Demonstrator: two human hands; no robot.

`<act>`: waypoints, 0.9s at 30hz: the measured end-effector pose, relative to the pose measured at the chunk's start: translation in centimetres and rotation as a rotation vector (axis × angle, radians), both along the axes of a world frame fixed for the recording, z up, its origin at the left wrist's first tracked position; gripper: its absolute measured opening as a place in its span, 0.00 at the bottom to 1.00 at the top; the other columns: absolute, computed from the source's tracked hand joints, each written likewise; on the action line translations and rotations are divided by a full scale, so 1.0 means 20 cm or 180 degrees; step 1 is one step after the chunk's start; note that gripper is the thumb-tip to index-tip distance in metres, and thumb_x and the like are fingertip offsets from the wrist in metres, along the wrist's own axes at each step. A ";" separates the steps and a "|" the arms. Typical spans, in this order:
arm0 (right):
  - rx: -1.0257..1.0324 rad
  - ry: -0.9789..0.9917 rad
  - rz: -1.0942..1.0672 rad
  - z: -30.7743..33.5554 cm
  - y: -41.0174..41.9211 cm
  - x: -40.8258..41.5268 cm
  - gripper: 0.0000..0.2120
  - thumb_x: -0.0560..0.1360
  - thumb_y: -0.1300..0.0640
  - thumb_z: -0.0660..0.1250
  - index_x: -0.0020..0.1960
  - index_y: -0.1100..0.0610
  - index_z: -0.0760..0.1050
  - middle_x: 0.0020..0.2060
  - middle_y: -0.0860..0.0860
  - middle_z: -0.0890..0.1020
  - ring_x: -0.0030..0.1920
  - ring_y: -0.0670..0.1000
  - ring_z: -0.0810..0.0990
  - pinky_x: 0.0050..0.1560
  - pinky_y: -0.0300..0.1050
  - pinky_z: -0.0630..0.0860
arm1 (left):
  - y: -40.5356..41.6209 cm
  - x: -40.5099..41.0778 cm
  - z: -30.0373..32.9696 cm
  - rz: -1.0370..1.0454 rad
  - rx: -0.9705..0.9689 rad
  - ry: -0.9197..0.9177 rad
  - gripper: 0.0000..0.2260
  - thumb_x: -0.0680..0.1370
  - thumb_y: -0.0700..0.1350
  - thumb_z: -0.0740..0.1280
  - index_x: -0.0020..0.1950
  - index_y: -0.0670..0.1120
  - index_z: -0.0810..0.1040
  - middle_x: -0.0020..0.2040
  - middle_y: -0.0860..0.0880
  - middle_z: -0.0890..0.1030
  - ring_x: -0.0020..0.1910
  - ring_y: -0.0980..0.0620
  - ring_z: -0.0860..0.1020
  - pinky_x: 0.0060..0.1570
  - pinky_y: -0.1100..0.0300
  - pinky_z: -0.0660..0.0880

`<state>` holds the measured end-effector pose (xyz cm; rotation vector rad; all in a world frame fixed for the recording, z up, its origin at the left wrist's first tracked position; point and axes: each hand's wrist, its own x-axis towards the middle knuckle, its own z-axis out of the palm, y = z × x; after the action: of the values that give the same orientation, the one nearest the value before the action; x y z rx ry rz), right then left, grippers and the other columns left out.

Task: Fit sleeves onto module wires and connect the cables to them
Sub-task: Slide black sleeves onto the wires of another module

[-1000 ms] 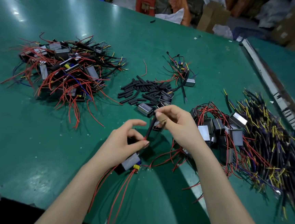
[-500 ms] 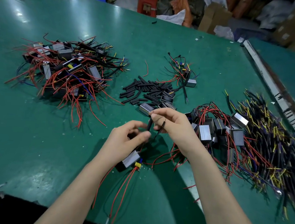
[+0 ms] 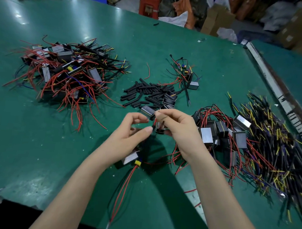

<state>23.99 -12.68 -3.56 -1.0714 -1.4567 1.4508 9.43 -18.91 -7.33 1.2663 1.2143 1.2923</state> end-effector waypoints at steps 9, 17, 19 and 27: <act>-0.0347 -0.0202 -0.0442 -0.08 0.03 0.02 0.06 0.79 0.59 0.64 0.50 0.53 0.80 0.33 0.45 0.80 0.31 0.41 0.76 0.33 0.31 0.72 | 0.04 0.11 0.01 -0.0107 -0.0261 0.0788 0.10 0.82 0.46 0.58 0.43 0.51 0.75 0.36 0.51 0.76 0.27 0.56 0.77 0.28 0.62 0.74; 0.1058 -0.2083 0.0588 -0.21 -0.08 0.14 0.05 0.78 0.59 0.66 0.51 0.54 0.80 0.41 0.47 0.81 0.41 0.45 0.78 0.45 0.31 0.71 | 0.08 -0.05 0.14 0.0880 -0.0530 -0.0893 0.14 0.83 0.47 0.55 0.41 0.44 0.72 0.33 0.50 0.70 0.22 0.59 0.66 0.21 0.67 0.65; 0.1341 -0.2233 0.0656 -0.23 -0.09 0.18 0.06 0.77 0.59 0.67 0.51 0.55 0.81 0.43 0.48 0.82 0.43 0.45 0.77 0.46 0.30 0.69 | 0.10 -0.10 0.15 0.1014 -0.0653 -0.1187 0.13 0.83 0.48 0.56 0.43 0.44 0.72 0.35 0.49 0.70 0.22 0.58 0.67 0.21 0.67 0.65; 0.0685 -0.2224 0.0438 -0.16 -0.04 0.23 0.04 0.78 0.54 0.65 0.48 0.47 0.77 0.39 0.41 0.81 0.40 0.44 0.79 0.47 0.40 0.75 | 0.15 -0.02 0.06 0.0678 -0.1164 -0.1561 0.19 0.82 0.51 0.54 0.42 0.43 0.78 0.31 0.50 0.75 0.23 0.56 0.68 0.22 0.66 0.66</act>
<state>28.64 -13.42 -6.85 -1.4383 -2.1502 1.0053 9.06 -15.82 -6.21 0.5267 1.1732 1.3522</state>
